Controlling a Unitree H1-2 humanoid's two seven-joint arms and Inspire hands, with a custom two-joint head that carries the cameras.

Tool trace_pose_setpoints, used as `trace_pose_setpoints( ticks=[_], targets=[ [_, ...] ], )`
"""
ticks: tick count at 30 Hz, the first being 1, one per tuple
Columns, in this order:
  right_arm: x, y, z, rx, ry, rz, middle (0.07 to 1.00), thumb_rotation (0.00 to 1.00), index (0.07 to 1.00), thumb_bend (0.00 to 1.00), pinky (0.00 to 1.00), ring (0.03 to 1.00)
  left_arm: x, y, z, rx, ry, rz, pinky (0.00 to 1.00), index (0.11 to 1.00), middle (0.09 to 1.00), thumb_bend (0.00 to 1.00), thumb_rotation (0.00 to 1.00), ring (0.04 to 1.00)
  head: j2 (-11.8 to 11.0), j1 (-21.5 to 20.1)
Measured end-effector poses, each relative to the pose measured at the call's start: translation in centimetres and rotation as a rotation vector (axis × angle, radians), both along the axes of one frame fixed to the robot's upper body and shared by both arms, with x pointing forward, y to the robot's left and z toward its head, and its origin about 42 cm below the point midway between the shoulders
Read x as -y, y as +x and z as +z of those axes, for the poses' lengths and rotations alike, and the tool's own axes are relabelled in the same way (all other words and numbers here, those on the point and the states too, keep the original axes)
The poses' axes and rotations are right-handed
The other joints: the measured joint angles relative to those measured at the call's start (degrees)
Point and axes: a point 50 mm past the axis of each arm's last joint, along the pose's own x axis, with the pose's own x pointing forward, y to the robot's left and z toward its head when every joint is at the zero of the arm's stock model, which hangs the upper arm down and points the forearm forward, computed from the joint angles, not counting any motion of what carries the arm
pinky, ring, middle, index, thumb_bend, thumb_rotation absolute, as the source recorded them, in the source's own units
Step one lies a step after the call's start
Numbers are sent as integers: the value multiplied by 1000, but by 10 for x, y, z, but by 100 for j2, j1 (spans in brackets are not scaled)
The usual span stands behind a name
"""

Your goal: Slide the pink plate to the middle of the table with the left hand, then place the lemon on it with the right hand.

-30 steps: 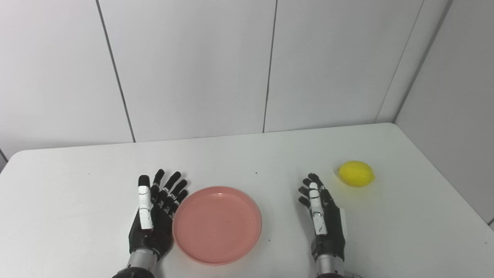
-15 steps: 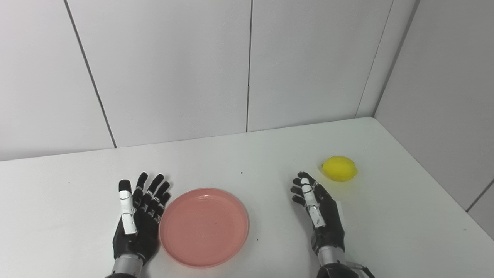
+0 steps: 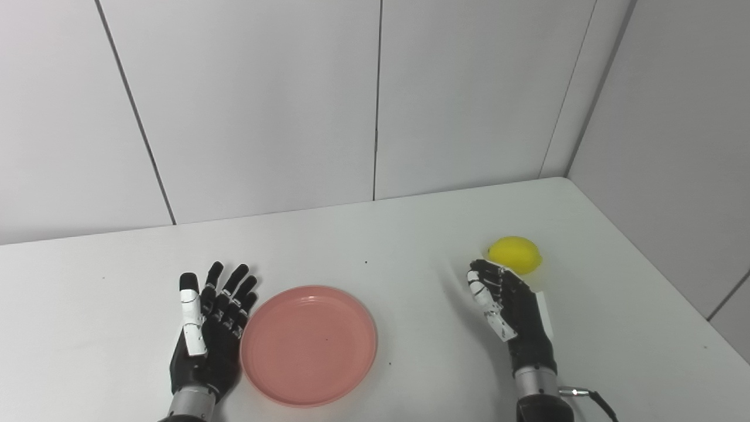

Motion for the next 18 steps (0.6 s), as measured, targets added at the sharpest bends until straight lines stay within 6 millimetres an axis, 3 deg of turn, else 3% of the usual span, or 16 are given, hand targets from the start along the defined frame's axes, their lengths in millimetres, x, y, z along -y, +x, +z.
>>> trace_pose_setpoints(
  ticks=[3, 8, 13, 18],
  targets=[
    [9, 3, 6, 11, -70, -20, 661, 706, 686, 737, 537, 606, 0, 0, 0, 0, 0, 0, 971, 1000, 899, 770, 873, 911, -18, 0],
    [22, 11, 20, 36, -263, -39, 627, 778, 699, 704, 501, 564, 1, 0, 0, 0, 0, -2, 955, 1000, 897, 770, 881, 907, -35, 9],
    [32, 13, 28, 45, -397, -34, 610, 729, 666, 686, 482, 553, 1, 0, 0, -1, -1, -1, 956, 1000, 897, 758, 889, 908, -53, 17],
    [32, 18, 36, 74, -490, -20, 612, 775, 665, 721, 479, 555, 1, 0, 0, -1, -1, 0, 965, 1000, 901, 749, 892, 910, -70, 17]
  ],
)
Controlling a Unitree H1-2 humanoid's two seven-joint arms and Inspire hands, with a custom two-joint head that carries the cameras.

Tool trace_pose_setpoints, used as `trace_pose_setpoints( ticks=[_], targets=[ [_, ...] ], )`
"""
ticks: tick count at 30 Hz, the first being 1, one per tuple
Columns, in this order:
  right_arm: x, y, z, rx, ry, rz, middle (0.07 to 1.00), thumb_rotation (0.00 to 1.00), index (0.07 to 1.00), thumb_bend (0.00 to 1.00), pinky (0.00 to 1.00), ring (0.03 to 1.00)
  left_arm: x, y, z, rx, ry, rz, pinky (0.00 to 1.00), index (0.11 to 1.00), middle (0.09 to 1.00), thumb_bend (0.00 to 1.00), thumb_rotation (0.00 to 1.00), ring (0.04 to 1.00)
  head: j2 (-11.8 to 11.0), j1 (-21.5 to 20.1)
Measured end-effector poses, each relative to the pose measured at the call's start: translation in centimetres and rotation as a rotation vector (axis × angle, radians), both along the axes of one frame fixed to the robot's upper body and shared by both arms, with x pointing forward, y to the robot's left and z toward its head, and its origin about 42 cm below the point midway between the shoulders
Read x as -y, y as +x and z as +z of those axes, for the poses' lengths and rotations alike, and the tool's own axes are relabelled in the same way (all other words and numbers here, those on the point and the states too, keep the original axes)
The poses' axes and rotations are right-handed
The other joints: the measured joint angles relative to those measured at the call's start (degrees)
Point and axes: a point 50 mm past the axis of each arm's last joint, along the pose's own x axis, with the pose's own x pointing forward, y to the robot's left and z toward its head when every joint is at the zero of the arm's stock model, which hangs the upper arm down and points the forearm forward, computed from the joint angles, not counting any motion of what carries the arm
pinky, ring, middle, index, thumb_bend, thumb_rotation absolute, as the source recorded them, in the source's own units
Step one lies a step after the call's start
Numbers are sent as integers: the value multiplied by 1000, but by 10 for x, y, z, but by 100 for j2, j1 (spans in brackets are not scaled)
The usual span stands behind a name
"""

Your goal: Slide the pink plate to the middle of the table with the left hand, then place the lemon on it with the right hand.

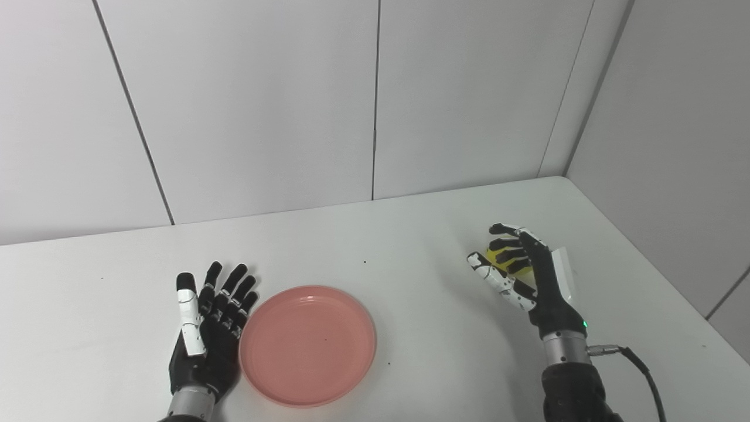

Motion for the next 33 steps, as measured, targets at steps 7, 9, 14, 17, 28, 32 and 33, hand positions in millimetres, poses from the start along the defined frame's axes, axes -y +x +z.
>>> trace_pose_setpoints(
  ticks=[7, 9, 14, 17, 28, 32, 33],
  targets=[
    [7, 12, 22, 91, -233, 0, 659, 816, 673, 756, 551, 621, 1, 0, 0, -1, -2, -1, 963, 1000, 903, 749, 884, 909, -26, 26],
    [17, 18, 33, 138, -322, -7, 659, 807, 671, 758, 571, 631, 1, 0, 0, -1, -2, -2, 963, 1000, 903, 752, 881, 909, -26, 26],
    [32, 28, 49, 186, -441, -36, 665, 785, 667, 758, 583, 639, 1, 0, 0, -1, -2, -2, 976, 1000, 908, 759, 881, 913, -44, 26],
    [34, 30, 51, 188, -480, -43, 673, 785, 668, 754, 596, 651, 1, 0, 0, -2, -2, -3, 987, 1000, 908, 767, 880, 913, -44, 44],
    [52, 52, 59, 158, -672, -83, 731, 805, 683, 778, 724, 728, 2, 0, 0, -2, -1, -5, 985, 1000, 892, 786, 874, 908, -44, 62],
    [58, 56, 51, 112, -683, -88, 740, 789, 693, 778, 737, 742, 1, 0, 0, -1, -2, -5, 985, 1000, 885, 786, 864, 904, -53, 79],
    [59, 57, 49, 99, -683, -87, 741, 790, 696, 776, 733, 744, 1, 0, 0, -2, -2, -4, 986, 1000, 886, 786, 864, 905, -53, 79]
  ],
)
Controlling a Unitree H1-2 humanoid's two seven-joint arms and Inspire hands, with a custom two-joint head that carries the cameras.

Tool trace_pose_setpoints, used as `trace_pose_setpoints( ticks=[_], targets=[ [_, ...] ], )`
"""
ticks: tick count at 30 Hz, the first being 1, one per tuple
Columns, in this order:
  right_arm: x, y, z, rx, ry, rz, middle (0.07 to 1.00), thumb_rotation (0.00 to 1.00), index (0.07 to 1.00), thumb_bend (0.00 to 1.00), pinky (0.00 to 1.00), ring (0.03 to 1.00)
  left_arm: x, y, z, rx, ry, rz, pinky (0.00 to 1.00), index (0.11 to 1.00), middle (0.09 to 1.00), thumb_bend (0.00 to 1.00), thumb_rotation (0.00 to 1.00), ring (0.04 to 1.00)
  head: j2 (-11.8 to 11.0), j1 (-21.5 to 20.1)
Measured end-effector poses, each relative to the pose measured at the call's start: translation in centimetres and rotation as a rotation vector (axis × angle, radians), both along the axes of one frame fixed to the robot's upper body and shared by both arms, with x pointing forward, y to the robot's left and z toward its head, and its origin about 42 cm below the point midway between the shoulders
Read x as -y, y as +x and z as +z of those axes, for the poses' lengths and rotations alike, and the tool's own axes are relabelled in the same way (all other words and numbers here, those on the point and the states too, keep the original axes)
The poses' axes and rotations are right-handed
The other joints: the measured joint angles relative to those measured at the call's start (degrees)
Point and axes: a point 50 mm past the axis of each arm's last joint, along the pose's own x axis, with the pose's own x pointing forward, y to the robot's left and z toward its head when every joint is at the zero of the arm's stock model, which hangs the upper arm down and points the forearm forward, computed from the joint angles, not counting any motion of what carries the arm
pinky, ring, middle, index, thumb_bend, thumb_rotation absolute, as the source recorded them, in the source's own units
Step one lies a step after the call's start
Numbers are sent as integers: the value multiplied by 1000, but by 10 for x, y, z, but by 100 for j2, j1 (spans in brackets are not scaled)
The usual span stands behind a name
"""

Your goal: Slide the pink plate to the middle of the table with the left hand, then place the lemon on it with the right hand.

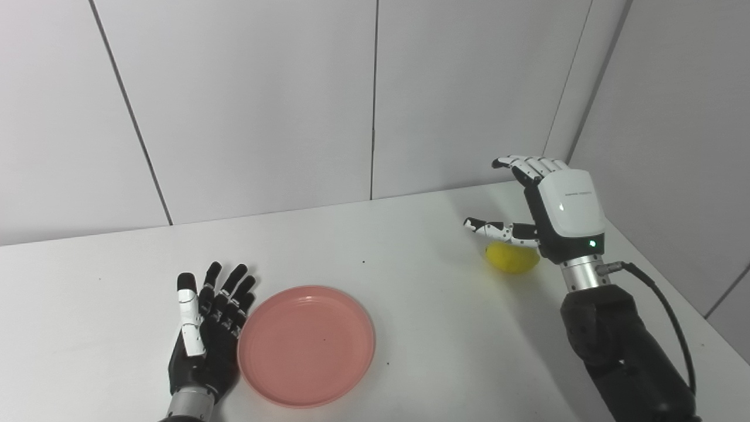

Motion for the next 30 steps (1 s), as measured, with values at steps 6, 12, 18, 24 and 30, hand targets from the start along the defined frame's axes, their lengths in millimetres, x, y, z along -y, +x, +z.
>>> trace_pose_setpoints(
  ticks=[6, 12, 18, 24, 30],
  targets=[
    [9, 13, -12, -63, 4, -31, 745, 785, 692, 784, 694, 747, 0, 0, 0, 0, 0, 0, 989, 1000, 892, 780, 873, 905, 18, 18],
    [17, 20, -24, -103, 49, -54, 732, 795, 687, 802, 685, 728, 1, 0, 0, 1, -2, -2, 969, 996, 882, 779, 874, 892, 18, 26],
    [25, 24, -38, -156, 107, -72, 724, 787, 685, 799, 644, 706, 1, 0, 0, 0, -2, -1, 968, 996, 883, 785, 869, 892, 9, 35],
    [25, 26, -49, -224, 131, -57, 729, 806, 693, 805, 608, 701, 1, 0, 0, -1, -2, -1, 969, 1000, 887, 776, 877, 894, 9, 53],
    [30, 28, -43, -325, 121, -35, 730, 796, 702, 809, 604, 697, 2, 0, 0, -4, -3, -2, 956, 999, 882, 789, 874, 885, -18, 70]
  ],
)
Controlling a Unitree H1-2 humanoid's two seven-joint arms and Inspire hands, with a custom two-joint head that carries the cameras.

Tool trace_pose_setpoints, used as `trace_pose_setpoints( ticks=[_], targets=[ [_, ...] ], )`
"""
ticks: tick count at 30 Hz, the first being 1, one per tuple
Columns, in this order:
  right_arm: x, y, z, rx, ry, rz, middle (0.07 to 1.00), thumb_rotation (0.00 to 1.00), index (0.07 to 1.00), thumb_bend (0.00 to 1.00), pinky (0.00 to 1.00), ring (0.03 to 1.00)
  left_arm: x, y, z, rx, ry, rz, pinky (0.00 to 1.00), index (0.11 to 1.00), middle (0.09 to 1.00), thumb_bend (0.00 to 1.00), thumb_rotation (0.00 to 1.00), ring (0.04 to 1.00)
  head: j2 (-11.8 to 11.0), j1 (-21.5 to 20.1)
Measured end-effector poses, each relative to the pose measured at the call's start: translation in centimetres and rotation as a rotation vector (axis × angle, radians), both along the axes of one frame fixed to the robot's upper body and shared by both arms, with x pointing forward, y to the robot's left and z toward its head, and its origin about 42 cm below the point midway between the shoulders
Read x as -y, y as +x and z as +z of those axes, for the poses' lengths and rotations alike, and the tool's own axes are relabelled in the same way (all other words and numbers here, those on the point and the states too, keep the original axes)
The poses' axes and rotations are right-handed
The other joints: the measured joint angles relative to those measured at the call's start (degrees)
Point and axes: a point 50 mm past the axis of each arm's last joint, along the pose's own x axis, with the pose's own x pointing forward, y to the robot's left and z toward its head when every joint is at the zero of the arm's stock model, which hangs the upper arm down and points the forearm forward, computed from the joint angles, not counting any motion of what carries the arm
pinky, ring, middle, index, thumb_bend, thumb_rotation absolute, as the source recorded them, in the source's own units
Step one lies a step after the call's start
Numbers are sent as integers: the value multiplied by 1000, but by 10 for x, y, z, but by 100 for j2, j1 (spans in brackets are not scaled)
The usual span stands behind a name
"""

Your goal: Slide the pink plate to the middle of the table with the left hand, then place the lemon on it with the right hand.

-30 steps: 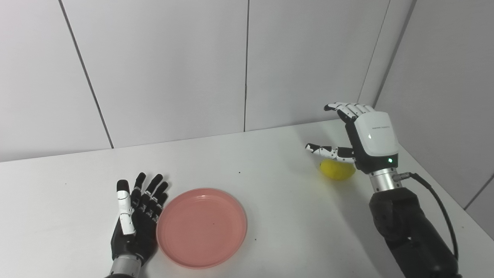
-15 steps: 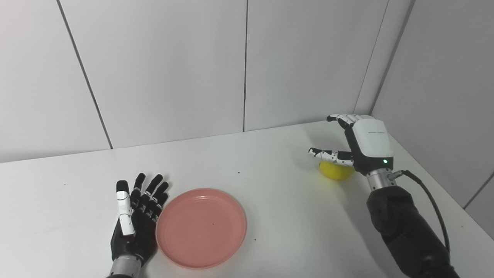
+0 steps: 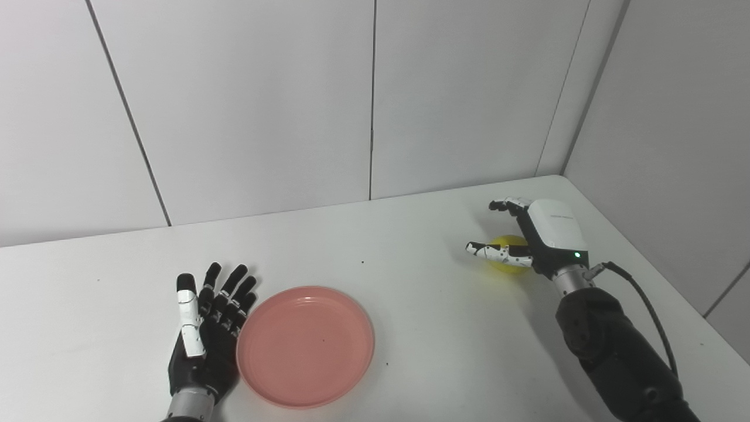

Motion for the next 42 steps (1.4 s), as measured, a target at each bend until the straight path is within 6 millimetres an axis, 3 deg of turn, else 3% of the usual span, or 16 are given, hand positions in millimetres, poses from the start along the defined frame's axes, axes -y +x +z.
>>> trace_pose_setpoints(
  ticks=[15, 34, 42],
  targets=[
    [-6, -1, 15, -80, -27, 34, 738, 769, 724, 788, 599, 696, 5, 0, 0, -1, -9, -6, 927, 988, 875, 779, 871, 878, 9, 35],
    [6, -3, -18, -220, -24, -19, 728, 734, 718, 799, 599, 680, 6, -1, 1, -1, -17, -3, 918, 991, 875, 777, 857, 880, 44, 26],
    [10, -1, -20, -213, -27, -34, 704, 712, 705, 796, 568, 650, 6, -1, 0, -2, -17, -4, 920, 990, 875, 779, 859, 880, 53, 35]
  ],
)
